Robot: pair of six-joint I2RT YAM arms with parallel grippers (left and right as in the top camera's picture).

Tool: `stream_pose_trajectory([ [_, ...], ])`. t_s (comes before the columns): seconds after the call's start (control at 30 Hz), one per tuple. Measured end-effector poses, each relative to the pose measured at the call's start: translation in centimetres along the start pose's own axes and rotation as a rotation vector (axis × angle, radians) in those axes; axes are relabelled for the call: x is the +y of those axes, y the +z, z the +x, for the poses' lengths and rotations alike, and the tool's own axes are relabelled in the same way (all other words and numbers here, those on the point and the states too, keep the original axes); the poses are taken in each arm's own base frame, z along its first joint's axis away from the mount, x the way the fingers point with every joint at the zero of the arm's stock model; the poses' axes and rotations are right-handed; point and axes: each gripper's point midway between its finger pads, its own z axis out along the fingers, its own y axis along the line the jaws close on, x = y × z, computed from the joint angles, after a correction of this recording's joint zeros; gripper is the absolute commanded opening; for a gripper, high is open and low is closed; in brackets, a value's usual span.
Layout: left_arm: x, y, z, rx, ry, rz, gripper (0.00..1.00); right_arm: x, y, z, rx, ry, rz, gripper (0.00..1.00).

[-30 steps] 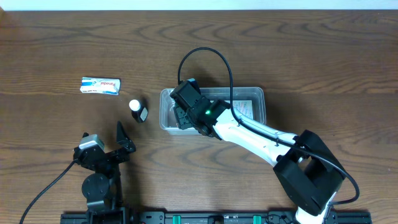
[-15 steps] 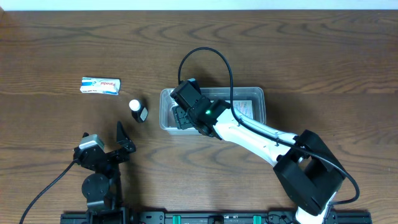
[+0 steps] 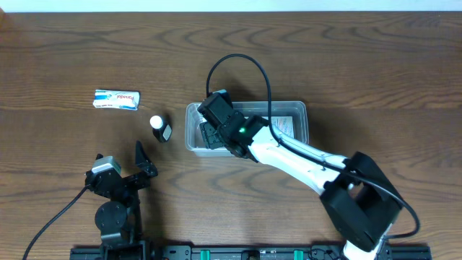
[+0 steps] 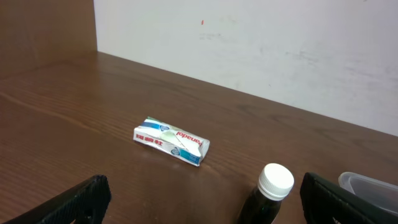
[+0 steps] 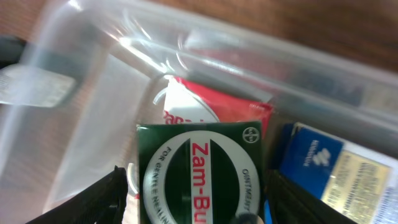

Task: Pack container
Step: 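Press the green box down into the container beside the red box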

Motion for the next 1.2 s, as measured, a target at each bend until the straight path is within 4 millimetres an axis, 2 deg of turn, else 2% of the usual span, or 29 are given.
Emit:
stream_pose_trajectory([
  [0.07,0.0,0.0,0.0,0.000,0.000,0.000,0.98,0.1,-1.1,-0.8,-0.030,-0.004,-0.005,0.78],
  [0.13,0.0,0.0,0.0,0.000,0.000,0.000,0.98,0.2,-3.7,-2.7,-0.101,-0.007,-0.010,0.84],
  [0.2,0.0,0.0,0.0,0.001,0.000,0.000,0.98,0.0,-7.2,-5.0,-0.200,-0.001,-0.010,0.95],
  [0.27,0.0,0.0,0.0,0.000,0.000,0.000,0.98,-1.3,-11.3,-7.5,-0.308,0.026,0.004,0.99],
  [0.3,0.0,0.0,0.0,0.000,0.000,0.000,0.98,-1.9,-12.6,-8.2,-0.341,0.034,0.016,0.99],
  [0.33,0.0,0.0,0.0,0.000,0.000,0.000,0.98,-3.7,-14.6,-9.5,-0.390,0.066,0.044,0.99],
  [0.37,0.0,0.0,0.0,0.000,0.000,0.000,0.98,-4.9,-15.6,-10.1,-0.416,0.085,0.064,0.99],
  [0.4,0.0,0.0,0.0,0.000,0.000,0.000,0.98,-7.0,-16.9,-10.7,-0.440,0.119,0.101,0.99],
  [0.5,0.0,0.0,0.0,0.001,0.000,0.000,0.98,-13.8,-19.0,-11.5,-0.464,0.235,0.226,0.99],
  [0.63,0.0,0.0,0.0,0.000,0.000,0.000,0.98,-22.7,-19.8,-10.6,-0.425,0.397,0.361,0.99],
  [0.73,0.0,0.0,0.0,0.000,0.000,0.000,0.98,-27.8,-20.1,-8.9,-0.372,0.507,0.402,0.99],
  [0.87,0.0,0.0,0.0,0.000,0.000,0.000,0.98,-33.0,-19.7,-5.8,-0.277,0.670,0.425,0.99],
  [1.03,0.0,0.0,0.0,0.000,0.000,0.000,0.98,-37.1,-18.5,-1.8,-0.149,0.816,0.451,0.99],
  [1.2,0.0,0.0,0.0,0.000,-0.001,0.001,0.98,-38.7,-17.7,0.2,-0.085,0.880,0.461,0.99],
])
